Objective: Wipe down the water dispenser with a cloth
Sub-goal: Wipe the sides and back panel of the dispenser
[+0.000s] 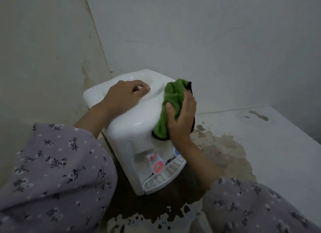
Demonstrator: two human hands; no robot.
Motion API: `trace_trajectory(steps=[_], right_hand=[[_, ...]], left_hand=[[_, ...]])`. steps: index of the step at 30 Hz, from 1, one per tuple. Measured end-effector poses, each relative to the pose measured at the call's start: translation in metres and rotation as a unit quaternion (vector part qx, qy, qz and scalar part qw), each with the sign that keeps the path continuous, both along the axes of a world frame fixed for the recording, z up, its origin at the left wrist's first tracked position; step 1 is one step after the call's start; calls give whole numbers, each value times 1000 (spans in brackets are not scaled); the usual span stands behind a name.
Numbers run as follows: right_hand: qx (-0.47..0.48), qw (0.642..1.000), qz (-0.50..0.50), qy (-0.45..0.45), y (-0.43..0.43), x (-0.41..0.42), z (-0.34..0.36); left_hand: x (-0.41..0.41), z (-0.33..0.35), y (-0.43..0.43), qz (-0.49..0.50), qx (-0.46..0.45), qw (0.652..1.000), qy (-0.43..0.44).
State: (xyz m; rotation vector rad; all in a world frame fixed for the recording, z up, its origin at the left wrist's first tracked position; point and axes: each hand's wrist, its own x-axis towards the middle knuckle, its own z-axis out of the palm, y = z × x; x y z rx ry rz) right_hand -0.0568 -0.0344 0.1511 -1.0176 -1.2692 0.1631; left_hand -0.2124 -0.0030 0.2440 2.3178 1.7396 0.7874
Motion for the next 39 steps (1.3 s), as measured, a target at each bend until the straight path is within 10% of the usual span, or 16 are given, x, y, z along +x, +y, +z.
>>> trace_trajectory(steps=[7, 16, 23, 35, 39], right_hand=[[157, 957, 11, -244, -19, -48, -31], [29, 995, 28, 89, 32, 10, -46], [-2, 995, 7, 96, 21, -9, -53], [131, 974, -94, -157, -22, -51, -63], [56, 997, -45, -36, -18, -25, -73]], left_hand=[[-9, 5, 16, -93, -10, 993, -68], [-18, 5, 34, -101, -20, 994, -36], [24, 1, 34, 37, 5, 980, 194], [5, 4, 19, -16, 20, 992, 122], [2, 3, 16, -24, 20, 991, 133]])
